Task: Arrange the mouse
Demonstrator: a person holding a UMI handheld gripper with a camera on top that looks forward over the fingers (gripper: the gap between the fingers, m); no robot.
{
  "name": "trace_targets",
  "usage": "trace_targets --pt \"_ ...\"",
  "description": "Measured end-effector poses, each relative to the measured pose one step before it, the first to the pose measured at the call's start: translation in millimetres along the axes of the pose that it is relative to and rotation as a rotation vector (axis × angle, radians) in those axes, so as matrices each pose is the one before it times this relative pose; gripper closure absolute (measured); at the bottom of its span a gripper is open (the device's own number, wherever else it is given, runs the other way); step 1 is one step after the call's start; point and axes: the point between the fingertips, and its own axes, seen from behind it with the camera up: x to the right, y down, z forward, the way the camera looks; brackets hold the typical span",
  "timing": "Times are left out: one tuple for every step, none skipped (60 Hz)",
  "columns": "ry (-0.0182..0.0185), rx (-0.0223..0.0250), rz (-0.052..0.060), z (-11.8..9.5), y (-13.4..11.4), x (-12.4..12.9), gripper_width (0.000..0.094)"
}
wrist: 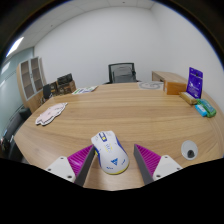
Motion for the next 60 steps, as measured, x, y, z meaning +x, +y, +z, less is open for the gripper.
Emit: trace_targets --pt "0.00028 -0.0005 0.0024 1.74 -0.38 0.79 0.0119" --pt "0.00042 -0.00117 0.0037 1.79 -0.96 0.63 0.0119" --pt "0.00008 -0.00043 0.0042 1.8 -0.94 0.68 0.0117" --pt "0.00079 -0.00049 0.0046 1.58 -1.1 0.45 0.0118" --pt "0.00106 0.00019 0.0038 2.6 -2.19 1.28 0.0118" --pt "0.0029 -0.0004 0.0036 0.52 -0.58 -0.73 0.0119" --pt "0.00364 0.00044 0.0029 1.41 -1.12 0.59 0.012" --pt "0.00414 0.00061 0.002 1.4 -1.15 0.69 0.0121" --pt "0.0046 0.00077 0.0018 1.47 -1.34 0.66 0.0119" --pt "0.00436 0.00136 0.0022 1.63 -1.26 0.78 0.012" --pt "0.00409 0.00083 0.0019 1.67 -1.02 0.46 0.0121" --pt "0.00352 0.00021 0.0024 1.7 -0.93 0.35 0.0124" --pt "0.00252 0.00026 0.0031 1.66 -1.01 0.05 0.0132" --pt "0.00073 0.00069 0.003 3.0 -0.98 2.66 0.0135" --pt "0.00295 0.00036 0.0033 1.57 -1.18 -0.19 0.0143" --pt "0.00248 -0.0002 0.0041 0.65 -0.91 -0.74 0.0153" --pt "0.00034 -0.00242 0.0034 1.51 0.16 -0.73 0.0167" --pt "-0.00087 -0.00201 0.002 1.66 -0.25 -0.74 0.0195" --pt "-0.00358 0.00075 -0.0016 1.56 -0.16 -0.86 0.024" --pt "-0.00795 -0.00371 -0.0041 1.29 0.78 -2.78 0.0258" --pt "-0.01173 -0.00459 -0.0044 0.97 1.12 -3.57 0.0408" --pt "0.0055 0.0033 -0.0074 -0.43 -1.08 1.28 0.0412" --pt "0.00889 -0.00071 -0.0052 0.16 0.58 0.74 0.0413" --pt "0.00876 -0.00078 -0.0028 0.22 0.77 0.04 0.0425" --pt "0.00858 0.00319 0.0003 0.03 -0.18 0.05 0.043" --pt "0.00798 0.00001 0.0036 0.27 0.03 -1.26 0.0451" --pt "0.00969 0.00172 0.0 0.26 0.38 0.26 0.0458" --pt "0.00826 -0.00281 -0.0002 -0.18 -0.14 -1.59 0.0472" --pt "0.00824 -0.00168 -0.0003 0.25 0.47 0.44 0.0485" --pt "0.00728 -0.00606 0.0016 0.14 0.69 0.12 0.05" --pt "0.00677 -0.0053 0.0052 -0.03 -0.07 0.34 0.0515" --pt "0.00606 -0.01017 0.0097 -0.22 0.86 0.06 0.0528" --pt "0.00569 -0.00725 0.01 -0.24 -0.11 -0.05 0.0545" --pt "0.00599 -0.00789 0.0079 -0.2 -0.11 -0.28 0.0549" --pt "0.00934 -0.00806 0.0095 -0.19 -0.01 -0.27 0.055" --pt "0.01195 -0.00423 0.0089 -0.28 -0.41 0.35 0.0554" --pt "0.01256 -0.00244 0.0063 -0.69 -0.97 -0.7 0.0554" --pt "0.01073 -0.00454 -0.0027 -0.17 -0.99 -3.73 0.0554" --pt "0.01031 -0.00374 -0.0071 -0.5 -0.68 -2.6 0.0555" --pt "0.01112 -0.00404 -0.0113 -0.84 -0.82 -4.28 0.0555" --pt "0.00759 -0.00176 -0.0155 -0.69 -1.62 -6.11 0.0555" --pt "0.00419 -0.00005 -0.0167 -0.39 -2.08 -7.89 0.0554" --pt "0.00583 0.0016 -0.0117 -0.2 -2.59 -8.46 0.0553" --pt "0.00605 0.00117 -0.0052 -0.44 -2.26 -6.1 0.0555" --pt "0.00695 0.00025 -0.0062 0.54 -2.63 -10.46 0.0555" --pt "0.00552 -0.00081 -0.0084 0.86 -2.57 -10.94 0.0555" --pt "0.00224 -0.00076 -0.0102 1.27 -2.56 -12.37 0.0555" --pt "0.00033 -0.00108 -0.0096 1.63 -2.58 -13.03 0.0555" --pt "0.00103 -0.0016 -0.0049 2.05 -2.9 -13.22 0.0556" --pt "0.00242 -0.00336 0.0025 1.91 -2.56 -13.03 0.0556" --pt "0.00208 -0.00576 0.0096 0.48 -3.26 -14.05 0.0556" --pt "-0.00155 -0.00502 0.0119 2.18 -2.88 -14.61 0.0557" --pt "-0.00488 -0.0029 0.0111 2.18 -3.36 -14.1 0.0556" --pt "-0.00774 -0.00011 0.0114 2.69 -4.38 -15.99 0.0555" --pt "-0.01026 0.00273 0.0081 3.22 -5.16 -16.36 0.0555" --pt "-0.01045 0.00482 0.0043 3.83 -5.53 -15.64 0.0555" --pt "-0.00841 0.00553 0.0027 4.67 -5.45 -15.12 0.0555" --pt "-0.00606 0.00397 0.0014 5.18 -4.78 -14.26 0.0555" --pt "-0.00442 0.00109 0.0 5.52 -3.8 -13.48 0.0555" --pt "-0.00413 -0.00099 -0.0004 6.15 -3.02 -12.81 0.0555"
